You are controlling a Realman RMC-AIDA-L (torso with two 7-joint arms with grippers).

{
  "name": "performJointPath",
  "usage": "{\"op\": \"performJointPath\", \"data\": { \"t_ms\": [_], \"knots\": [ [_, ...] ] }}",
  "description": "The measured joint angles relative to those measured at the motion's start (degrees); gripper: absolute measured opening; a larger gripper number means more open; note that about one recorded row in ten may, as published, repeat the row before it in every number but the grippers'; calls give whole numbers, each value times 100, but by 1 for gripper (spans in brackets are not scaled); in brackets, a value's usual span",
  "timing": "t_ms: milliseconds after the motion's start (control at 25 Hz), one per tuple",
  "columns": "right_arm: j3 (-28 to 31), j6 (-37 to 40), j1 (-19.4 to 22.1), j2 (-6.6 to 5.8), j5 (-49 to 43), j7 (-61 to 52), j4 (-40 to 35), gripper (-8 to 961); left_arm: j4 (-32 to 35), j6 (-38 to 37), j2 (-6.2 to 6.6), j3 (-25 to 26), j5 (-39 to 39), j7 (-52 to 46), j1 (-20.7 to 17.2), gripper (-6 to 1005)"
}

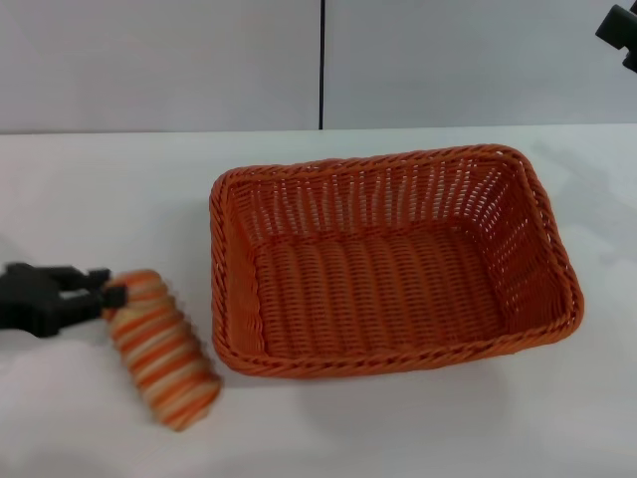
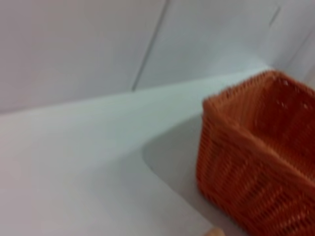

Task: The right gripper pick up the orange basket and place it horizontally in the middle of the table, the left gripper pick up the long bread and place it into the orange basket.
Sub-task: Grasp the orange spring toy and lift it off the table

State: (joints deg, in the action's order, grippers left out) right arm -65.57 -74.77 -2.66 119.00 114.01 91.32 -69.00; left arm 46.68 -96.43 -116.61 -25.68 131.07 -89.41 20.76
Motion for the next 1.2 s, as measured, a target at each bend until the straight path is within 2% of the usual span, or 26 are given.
{"op": "performJointPath", "data": {
  "t_ms": [80,320,440,600,840,1040,1200],
  "knots": [
    [1,-14,-4,0,6,0,18,681,111,-152,52,219,-1,-11,9,418],
    [8,-57,-25,0,17,0,36,681,613,-556,222,776,-1,-130,6,219],
    [9,-110,-38,0,28,0,36,681,660,-592,256,814,19,-136,20,133],
    [9,-160,-41,0,33,0,53,681,524,-513,163,626,55,-64,90,79],
    [9,-176,-41,0,33,0,56,680,485,-349,-106,389,21,-17,207,-2],
    [49,-206,-26,0,33,0,105,680,336,-102,-126,-3,17,9,285,110],
    [181,-319,-51,0,33,0,207,680,198,107,-141,-57,15,98,359,258]
  ]
}}
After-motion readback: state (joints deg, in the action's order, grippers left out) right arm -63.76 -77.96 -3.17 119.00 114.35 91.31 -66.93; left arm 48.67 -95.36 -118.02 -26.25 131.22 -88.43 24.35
